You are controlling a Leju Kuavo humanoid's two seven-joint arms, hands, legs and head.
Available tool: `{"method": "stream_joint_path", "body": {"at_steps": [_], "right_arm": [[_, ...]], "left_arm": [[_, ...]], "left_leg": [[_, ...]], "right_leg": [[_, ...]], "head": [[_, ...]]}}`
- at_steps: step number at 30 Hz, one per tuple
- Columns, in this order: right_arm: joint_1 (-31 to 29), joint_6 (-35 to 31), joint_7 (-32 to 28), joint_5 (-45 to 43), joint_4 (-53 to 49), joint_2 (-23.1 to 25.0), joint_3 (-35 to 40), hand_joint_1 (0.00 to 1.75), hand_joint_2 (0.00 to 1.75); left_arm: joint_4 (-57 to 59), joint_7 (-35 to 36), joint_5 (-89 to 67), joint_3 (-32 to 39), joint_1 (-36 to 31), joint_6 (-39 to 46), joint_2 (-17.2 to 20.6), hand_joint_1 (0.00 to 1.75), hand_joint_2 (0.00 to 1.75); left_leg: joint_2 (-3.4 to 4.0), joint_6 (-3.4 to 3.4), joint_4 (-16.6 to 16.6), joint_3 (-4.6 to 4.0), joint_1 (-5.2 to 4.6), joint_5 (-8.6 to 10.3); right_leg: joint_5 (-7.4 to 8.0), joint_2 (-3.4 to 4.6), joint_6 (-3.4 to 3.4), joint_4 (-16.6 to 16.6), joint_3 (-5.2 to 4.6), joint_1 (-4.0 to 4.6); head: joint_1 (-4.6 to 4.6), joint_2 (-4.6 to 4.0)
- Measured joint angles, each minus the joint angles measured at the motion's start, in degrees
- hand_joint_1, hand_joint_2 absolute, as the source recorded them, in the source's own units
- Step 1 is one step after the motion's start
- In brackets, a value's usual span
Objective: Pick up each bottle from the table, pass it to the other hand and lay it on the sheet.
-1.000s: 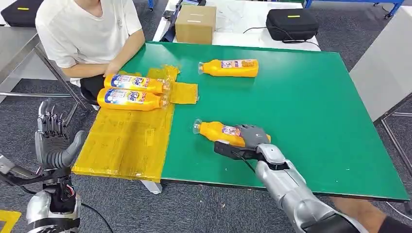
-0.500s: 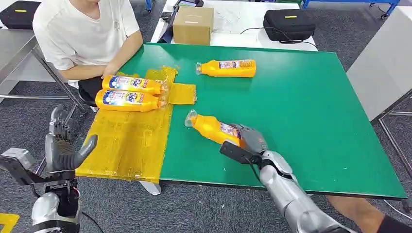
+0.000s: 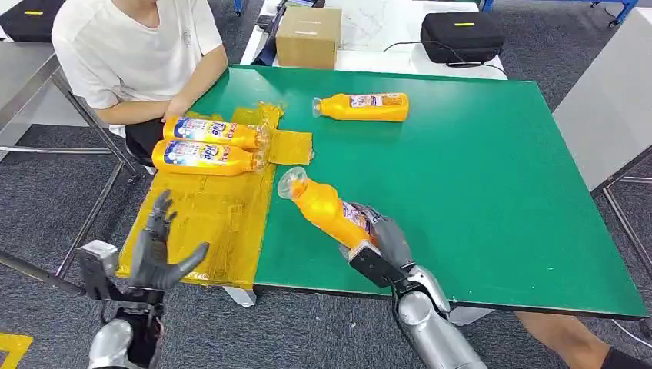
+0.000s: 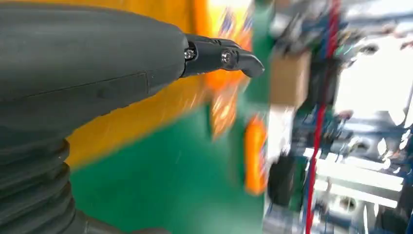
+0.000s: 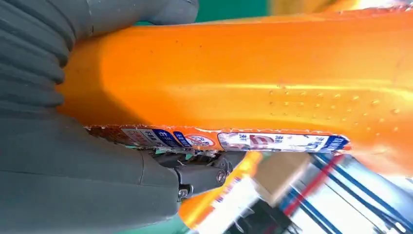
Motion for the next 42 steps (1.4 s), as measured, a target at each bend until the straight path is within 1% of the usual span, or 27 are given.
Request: {"method": "stream_joint_path", "body": {"at_steps": [4,6,7,8,9,15,18,27,34,36,42], "right_arm": [[0.16,0.00,0.02,-0.11,-0.30,0.07,0.02,1.75,1.75],[2.15,0.44,0.02,-1.06,-4.28,1.25,1.14,1.75,1.75],[2.58,0.90,-0.53,-1.60,-4.47,2.61,2.65,1.75,1.75],[2.58,1.03,-0.99,-1.93,-4.23,3.74,4.02,1.75,1.75],[2.59,1.20,-1.23,-2.15,-4.08,4.35,4.72,1.75,1.75],[2.54,2.08,-1.38,-2.30,-3.03,7.06,8.29,1.75,1.75],[2.17,1.40,-1.51,-1.95,-2.13,8.07,9.79,1.75,1.75],[0.58,-0.92,-1.42,-0.75,-0.10,9.29,12.53,1.75,1.75],[-1.45,-2.21,-0.48,1.02,1.41,9.49,14.49,1.75,1.75],[-1.79,-2.60,-0.42,1.64,1.93,9.58,15.08,1.75,1.75],[-2.11,-3.89,0.41,4.65,2.61,9.95,17.18,1.75,1.75]], "left_arm": [[0.04,0.05,0.20,-0.24,0.13,0.00,-0.09,0.00,1.75],[0.42,0.55,5.41,-4.12,2.04,-1.08,-1.12,0.00,1.75],[0.42,0.53,5.16,-7.42,2.56,-1.71,-1.25,0.00,1.75],[0.40,0.48,2.85,-9.89,2.66,-0.59,-1.25,0.00,1.75],[0.40,0.44,2.17,-11.12,2.67,-0.24,-1.25,0.00,1.75],[-0.72,-1.18,0.97,-15.74,2.57,-0.50,-1.25,0.00,1.75],[-1.46,-1.40,0.88,-17.21,2.46,-0.70,-1.25,0.00,1.75],[-2.49,-1.90,1.52,-18.85,1.73,-0.66,-1.25,0.00,1.75],[-2.49,-1.16,4.95,-19.05,1.36,-3.35,-1.01,0.00,1.75],[-2.49,-0.98,4.77,-19.05,1.36,-3.06,-0.99,0.00,1.75],[-2.47,0.57,2.26,-18.74,0.99,1.33,-0.96,0.00,1.75]], "left_leg": [[0.00,0.00,0.00,0.00,0.00,0.00],[0.01,0.04,0.00,-0.06,-0.01,-0.05],[0.00,0.05,-0.01,-0.09,0.00,-0.06],[0.00,0.05,-0.01,-0.08,0.01,-0.06],[0.00,0.05,-0.01,-0.08,0.02,-0.05],[0.01,0.04,-0.01,-0.08,0.02,-0.04],[0.01,0.04,-0.01,-0.10,0.02,-0.04],[0.00,0.05,-0.01,-0.10,0.02,-0.04],[0.01,0.05,-0.01,-0.09,0.02,-0.04],[0.00,0.04,-0.01,-0.10,0.02,-0.04],[0.00,0.04,-0.01,-0.10,0.02,-0.04]], "right_leg": [[0.00,0.00,0.00,0.00,-0.01,0.00],[-0.01,0.01,0.01,-0.02,-0.09,0.00],[-0.04,-0.01,0.03,-0.01,-0.10,0.00],[-0.04,0.01,0.02,0.00,-0.10,0.02],[-0.04,0.01,0.02,0.00,-0.10,0.02],[-0.04,0.00,0.02,0.01,-0.10,0.02],[-0.05,0.00,0.03,0.00,-0.10,0.01],[-0.04,0.00,0.02,0.00,-0.10,0.01],[-0.04,-0.01,0.02,0.01,-0.10,0.01],[-0.04,0.00,0.02,0.01,-0.10,0.01],[-0.04,0.00,0.02,0.00,-0.12,0.01]], "head": [[-0.02,0.00],[0.00,0.00],[0.00,0.00],[-0.02,0.00],[-0.02,0.00],[-0.02,0.00],[-0.02,0.00],[-0.02,0.00],[0.00,0.00],[0.00,0.00],[0.02,0.00]]}}
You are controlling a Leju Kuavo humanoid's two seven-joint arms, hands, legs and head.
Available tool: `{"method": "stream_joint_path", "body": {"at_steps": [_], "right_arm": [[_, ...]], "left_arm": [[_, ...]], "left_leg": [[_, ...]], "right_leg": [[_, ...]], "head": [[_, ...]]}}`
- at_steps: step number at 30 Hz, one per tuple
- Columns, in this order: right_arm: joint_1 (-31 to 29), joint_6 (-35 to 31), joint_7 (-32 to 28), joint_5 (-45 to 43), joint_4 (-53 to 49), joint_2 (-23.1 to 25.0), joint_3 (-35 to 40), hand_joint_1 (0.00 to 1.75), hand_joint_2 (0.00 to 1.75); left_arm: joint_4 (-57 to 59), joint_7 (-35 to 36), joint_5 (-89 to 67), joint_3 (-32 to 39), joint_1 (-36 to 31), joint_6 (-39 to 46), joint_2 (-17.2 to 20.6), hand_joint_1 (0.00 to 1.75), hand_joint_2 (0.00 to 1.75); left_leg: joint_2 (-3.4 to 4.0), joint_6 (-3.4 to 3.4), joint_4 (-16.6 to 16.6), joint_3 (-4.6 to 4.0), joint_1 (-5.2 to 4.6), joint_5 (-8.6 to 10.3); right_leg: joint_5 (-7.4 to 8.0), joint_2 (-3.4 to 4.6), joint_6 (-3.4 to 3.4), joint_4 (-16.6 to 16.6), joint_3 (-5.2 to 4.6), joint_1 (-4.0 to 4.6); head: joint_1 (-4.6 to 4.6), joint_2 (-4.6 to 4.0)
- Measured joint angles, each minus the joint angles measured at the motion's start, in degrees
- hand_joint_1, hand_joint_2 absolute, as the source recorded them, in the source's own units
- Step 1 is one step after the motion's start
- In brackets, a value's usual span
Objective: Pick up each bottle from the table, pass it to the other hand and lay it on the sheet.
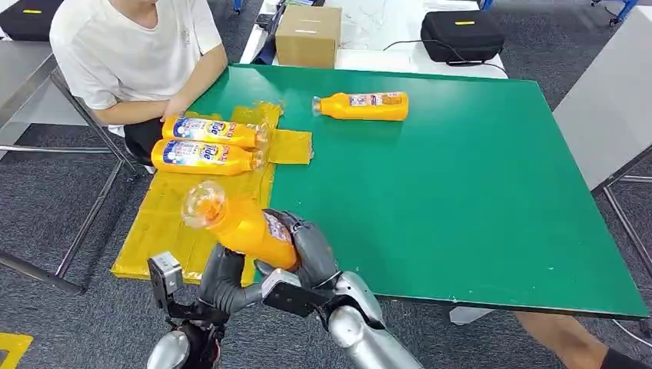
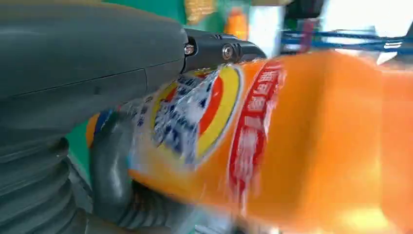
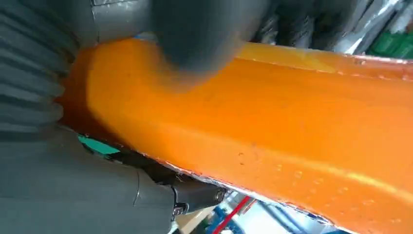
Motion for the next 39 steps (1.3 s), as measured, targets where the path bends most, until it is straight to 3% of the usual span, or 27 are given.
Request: {"method": "stream_joint_path", "body": {"at_steps": [17,18,19,20,21,24,25,39], "right_arm": [[-1.20,-0.07,0.83,-1.20,0.79,0.74,4.52,1.75,1.75],[-1.34,-0.13,0.87,-1.27,0.92,0.81,4.74,1.71,1.75],[-1.46,-0.24,0.90,-1.42,1.07,0.87,4.98,1.34,1.75],[-1.56,-0.46,0.90,-1.58,1.20,0.94,5.22,0.23,1.75],[-1.66,-0.59,0.90,-1.66,1.33,1.00,5.35,0.00,1.75],[-1.74,-1.14,0.90,-1.77,1.79,1.25,5.79,0.00,1.75],[-1.73,-1.55,0.90,-1.77,1.99,1.27,6.01,0.00,0.00],[-1.27,-6.30,1.71,0.35,3.65,1.62,7.73,0.00,0.00]], "left_arm": [[-0.02,0.13,1.35,0.76,-0.60,3.15,-0.96,0.00,1.75],[-0.02,0.13,2.34,0.88,-0.60,2.66,-1.05,0.00,1.75],[-0.02,0.11,3.26,0.94,-0.61,2.31,-1.07,0.03,1.75],[-0.07,0.09,3.76,0.98,-0.60,2.16,-1.09,1.05,1.75],[-0.09,0.09,3.96,1.07,-0.60,2.10,-1.09,1.75,1.75],[-0.18,0.33,6.85,1.27,-0.62,0.65,-1.18,1.75,1.75],[-0.20,0.35,7.81,1.40,-0.66,0.19,-1.22,1.75,1.75],[-0.22,1.09,10.88,4.29,-1.24,0.63,-1.40,1.75,1.75]], "left_leg": [[0.01,0.00,0.00,0.00,0.00,0.00],[0.01,0.00,0.00,0.00,0.00,0.00],[0.01,0.00,0.00,0.00,0.00,0.00],[0.01,0.00,0.00,0.00,0.00,0.00],[0.02,0.00,0.00,0.00,0.00,0.00],[0.02,0.00,0.00,0.00,0.00,0.00],[0.02,0.00,0.00,0.00,0.00,0.00],[0.02,0.00,0.00,-0.01,0.00,0.00]], "right_leg": [[0.00,0.00,0.00,0.00,-0.01,0.00],[0.00,0.01,0.00,0.00,-0.01,0.00],[0.00,0.01,0.00,0.00,-0.02,0.00],[0.00,0.01,0.00,0.00,-0.03,0.00],[0.00,0.01,0.00,0.00,-0.03,0.00],[0.00,0.01,-0.01,0.00,-0.03,0.00],[0.00,0.01,-0.01,0.00,-0.03,0.00],[0.00,0.01,-0.01,0.01,-0.05,0.00]], "head": [[-0.02,0.00],[-0.04,0.00],[-0.04,0.00],[-0.02,0.00],[-0.02,0.00],[-0.02,0.00],[-0.02,0.00],[-0.02,0.00]]}}
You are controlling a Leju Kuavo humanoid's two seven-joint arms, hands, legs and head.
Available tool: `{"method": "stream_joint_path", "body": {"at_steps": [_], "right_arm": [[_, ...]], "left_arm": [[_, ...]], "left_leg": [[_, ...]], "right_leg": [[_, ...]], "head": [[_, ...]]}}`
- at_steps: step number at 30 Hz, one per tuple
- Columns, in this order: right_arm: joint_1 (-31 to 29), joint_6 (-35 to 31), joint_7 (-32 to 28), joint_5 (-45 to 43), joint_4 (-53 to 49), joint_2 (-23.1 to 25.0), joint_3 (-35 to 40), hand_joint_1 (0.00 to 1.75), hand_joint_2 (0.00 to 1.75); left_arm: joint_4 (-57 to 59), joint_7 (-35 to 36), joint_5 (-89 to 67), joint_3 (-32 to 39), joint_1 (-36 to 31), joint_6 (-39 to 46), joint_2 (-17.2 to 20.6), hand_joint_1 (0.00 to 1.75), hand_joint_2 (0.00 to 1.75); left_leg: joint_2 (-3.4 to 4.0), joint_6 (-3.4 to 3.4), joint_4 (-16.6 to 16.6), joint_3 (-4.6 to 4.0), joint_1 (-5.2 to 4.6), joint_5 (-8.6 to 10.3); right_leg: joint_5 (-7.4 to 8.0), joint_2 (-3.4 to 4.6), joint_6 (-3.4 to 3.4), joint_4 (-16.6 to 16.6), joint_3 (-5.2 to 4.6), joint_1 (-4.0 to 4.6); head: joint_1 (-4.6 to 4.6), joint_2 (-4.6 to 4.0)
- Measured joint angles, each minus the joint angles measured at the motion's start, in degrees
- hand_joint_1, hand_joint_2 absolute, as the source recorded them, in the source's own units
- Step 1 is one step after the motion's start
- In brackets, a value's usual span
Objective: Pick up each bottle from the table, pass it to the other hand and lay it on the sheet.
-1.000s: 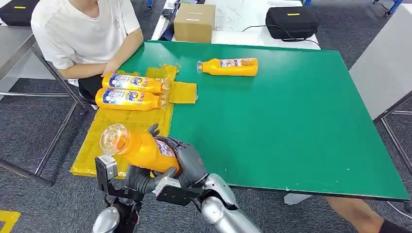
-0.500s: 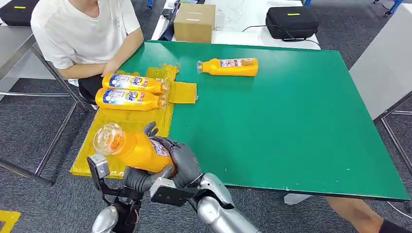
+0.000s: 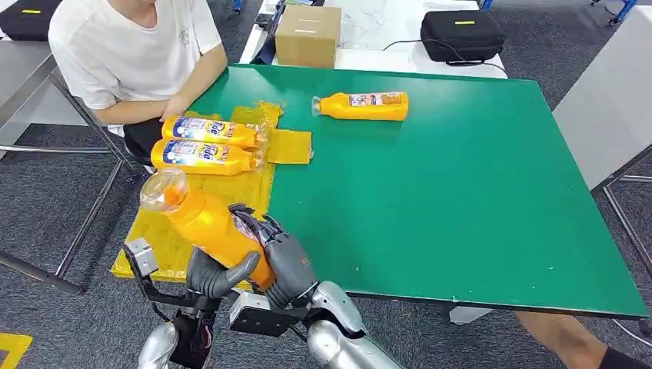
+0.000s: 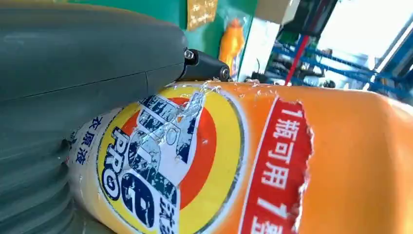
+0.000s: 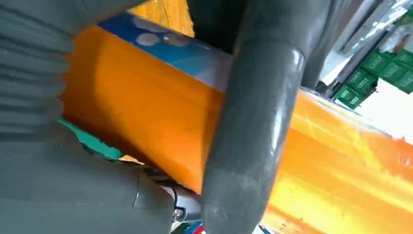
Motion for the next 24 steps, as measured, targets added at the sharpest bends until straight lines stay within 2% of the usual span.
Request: {"method": "stream_joint_path", "body": {"at_steps": [3,10,21,24], "right_arm": [[0.05,-0.65,0.44,0.50,0.07,0.00,0.15,0.00,0.00],[0.97,-0.39,1.42,1.97,0.04,-0.02,0.15,0.00,0.00],[1.93,0.85,0.02,0.98,0.04,-0.11,0.13,0.00,0.00],[1.93,1.62,-0.50,0.74,0.04,-0.11,0.11,0.00,0.00]], "left_arm": [[0.02,-1.14,-3.59,0.77,-0.13,2.04,0.04,1.75,1.75],[1.42,-5.68,-26.50,4.29,-2.52,12.63,1.95,1.75,1.75],[10.14,-6.45,-36.41,12.37,-8.98,10.36,5.33,1.75,1.75],[12.89,-5.88,-43.65,12.72,-10.88,13.47,6.79,1.75,1.75]], "left_leg": [[0.00,0.00,0.00,0.00,0.00,0.00],[0.01,-0.01,0.00,0.01,0.01,0.01],[0.02,-0.01,-0.01,-0.01,0.03,0.03],[0.02,-0.01,0.00,-0.01,0.02,0.03]], "right_leg": [[0.00,0.00,0.00,0.00,0.00,0.00],[0.00,0.00,-0.01,0.00,-0.01,0.01],[0.01,0.00,-0.02,0.02,-0.02,0.01],[0.01,-0.01,-0.02,0.02,-0.02,0.01]], "head": [[0.00,0.00],[-0.02,0.00],[0.00,0.00],[0.00,0.00]]}}
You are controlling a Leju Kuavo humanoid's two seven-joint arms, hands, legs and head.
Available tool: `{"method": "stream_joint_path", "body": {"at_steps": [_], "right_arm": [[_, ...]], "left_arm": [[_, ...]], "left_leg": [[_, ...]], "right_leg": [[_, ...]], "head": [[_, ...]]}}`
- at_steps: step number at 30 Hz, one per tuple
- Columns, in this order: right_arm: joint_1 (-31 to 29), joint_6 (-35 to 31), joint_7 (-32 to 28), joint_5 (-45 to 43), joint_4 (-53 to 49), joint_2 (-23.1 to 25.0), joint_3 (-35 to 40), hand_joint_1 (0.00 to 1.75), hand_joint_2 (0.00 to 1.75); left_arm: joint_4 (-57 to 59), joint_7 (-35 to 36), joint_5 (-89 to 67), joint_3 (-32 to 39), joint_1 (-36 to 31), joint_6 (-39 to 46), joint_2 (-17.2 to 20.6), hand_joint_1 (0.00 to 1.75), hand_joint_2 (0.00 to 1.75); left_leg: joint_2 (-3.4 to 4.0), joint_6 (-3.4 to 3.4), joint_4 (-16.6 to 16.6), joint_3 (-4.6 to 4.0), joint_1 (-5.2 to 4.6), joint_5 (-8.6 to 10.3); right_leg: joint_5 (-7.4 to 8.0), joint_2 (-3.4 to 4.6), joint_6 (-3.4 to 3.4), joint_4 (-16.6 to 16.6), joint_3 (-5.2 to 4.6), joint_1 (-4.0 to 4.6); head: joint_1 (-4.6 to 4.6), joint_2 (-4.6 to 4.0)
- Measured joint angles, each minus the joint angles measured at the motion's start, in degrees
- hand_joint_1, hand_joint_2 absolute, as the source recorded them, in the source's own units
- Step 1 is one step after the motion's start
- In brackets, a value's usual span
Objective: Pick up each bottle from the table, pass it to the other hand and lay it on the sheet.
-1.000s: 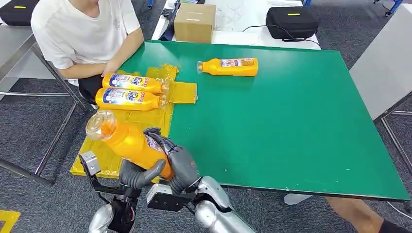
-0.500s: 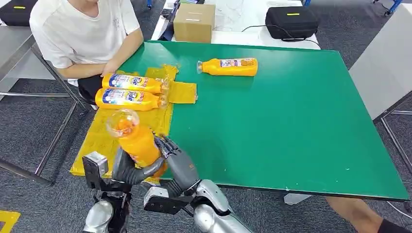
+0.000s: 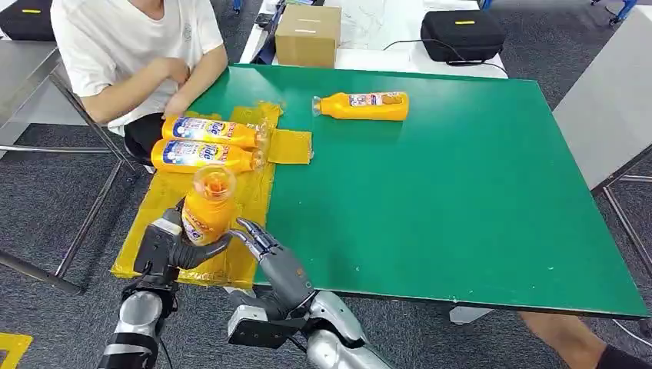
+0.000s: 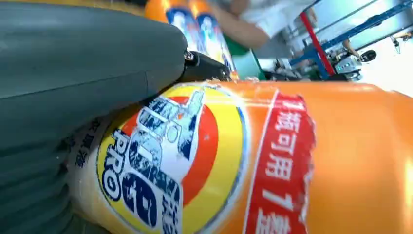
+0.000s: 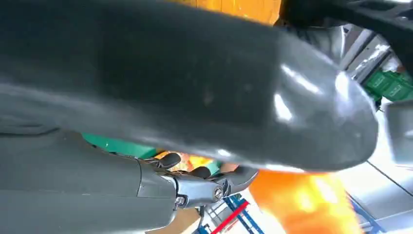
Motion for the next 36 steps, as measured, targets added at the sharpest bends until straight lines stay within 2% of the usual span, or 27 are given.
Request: {"method": "stream_joint_path", "body": {"at_steps": [7,10,11,12,13,16,18,19,20,23,25,32,36], "right_arm": [[-0.01,2.47,-0.35,-0.61,-0.02,0.00,0.18,0.00,0.00],[-0.04,3.26,-0.81,-0.96,-0.02,0.00,0.44,0.00,0.00],[-0.05,3.43,-0.92,-0.96,-0.02,0.00,0.55,0.00,0.00],[-0.05,3.48,-0.94,-0.96,-0.02,0.00,0.55,0.00,0.00],[-0.05,3.58,-0.98,-1.03,-0.02,0.00,0.59,0.00,0.00],[-0.15,4.00,-1.16,-1.38,-0.02,-0.04,0.87,0.00,0.00],[-0.18,4.13,-1.44,-1.77,-0.02,-0.02,1.01,0.00,0.00],[-0.18,4.15,-1.55,-1.86,-0.02,-0.04,1.01,0.00,0.00],[-0.18,4.17,-1.64,-1.90,-0.02,-0.04,1.01,0.00,0.00],[-0.18,4.68,-1.84,-2.19,-0.02,-0.02,1.03,0.00,0.00],[-0.16,5.11,-2.10,-2.77,0.00,-0.04,1.03,0.00,0.00],[-0.20,4.50,-2.69,-3.74,0.46,-0.02,1.14,0.00,0.00],[-0.10,4.11,-2.67,-3.28,0.48,-0.07,1.81,0.00,0.00]], "left_arm": [[10.72,1.12,-19.30,-2.17,-5.28,6.94,4.81,1.71,1.75],[15.38,0.39,-21.92,-3.52,-8.09,7.16,5.93,1.48,1.75],[16.70,0.31,-22.33,-3.89,-8.81,7.05,6.17,1.27,1.75],[17.46,0.29,-22.51,-4.09,-9.39,6.92,6.26,0.75,1.75],[18.57,0.29,-22.77,-4.37,-10.03,6.74,6.36,0.63,1.75],[22.49,0.29,-24.89,-6.07,-12.79,6.13,6.39,0.63,1.75],[24.08,0.29,-26.73,-7.54,-14.00,5.98,6.43,0.45,1.75],[25.03,0.29,-27.28,-8.28,-14.51,5.98,6.43,0.24,1.75],[25.58,0.29,-27.43,-8.68,-14.90,5.98,6.45,0.19,1.75],[27.62,0.18,-29.33,-10.25,-16.27,5.06,6.52,0.12,1.75],[29.86,0.18,-31.07,-12.13,-17.12,3.86,6.60,0.00,1.75],[35.46,4.30,-33.85,-17.63,-19.64,3.86,6.60,0.00,1.75],[36.29,6.41,-33.15,-18.56,-19.73,4.97,6.23,0.00,1.75]], "left_leg": [[0.01,-0.02,0.00,0.01,0.03,0.02],[-0.01,-0.01,0.00,0.01,0.04,0.04],[-0.02,-0.01,0.00,0.01,0.04,0.04],[-0.03,-0.01,0.00,0.01,0.03,0.04],[-0.02,-0.01,0.00,0.02,0.03,0.04],[-0.12,-0.02,0.00,0.04,0.03,0.07],[-0.13,-0.02,-0.01,0.07,0.03,0.08],[-0.14,-0.02,0.00,0.08,0.04,0.10],[-0.14,-0.02,-0.01,0.09,0.04,0.11],[-0.15,-0.02,-0.01,0.13,0.04,0.14],[-0.14,-0.02,-0.01,0.13,0.04,0.16],[-0.18,-0.01,-0.01,0.26,0.00,0.13],[-0.16,-0.03,-0.03,0.31,0.01,0.11]], "right_leg": [[0.01,0.01,-0.01,0.01,-0.02,0.03],[0.01,-0.01,-0.01,0.02,0.02,0.03],[0.01,0.00,-0.01,0.02,0.03,0.03],[0.01,0.00,-0.01,0.02,0.03,0.02],[0.01,0.00,-0.01,0.01,0.03,0.02],[0.00,-0.12,-0.02,0.00,0.11,0.02],[0.00,-0.12,-0.02,0.00,0.15,0.02],[0.00,-0.13,-0.02,0.01,0.17,0.03],[0.00,-0.14,-0.02,0.01,0.18,0.03],[0.01,-0.14,-0.02,0.01,0.22,0.03],[0.02,-0.14,-0.02,0.01,0.22,0.03],[0.01,-0.19,-0.02,0.01,0.39,-0.01],[-0.02,-0.17,-0.03,-0.01,0.40,0.00]], "head": [[0.00,0.00],[0.00,0.00],[0.00,0.00],[0.00,0.00],[0.00,0.00],[0.02,0.00],[0.00,0.00],[0.00,0.00],[0.02,0.00],[0.00,0.00],[0.00,0.00],[0.00,0.00],[0.02,0.00]]}}
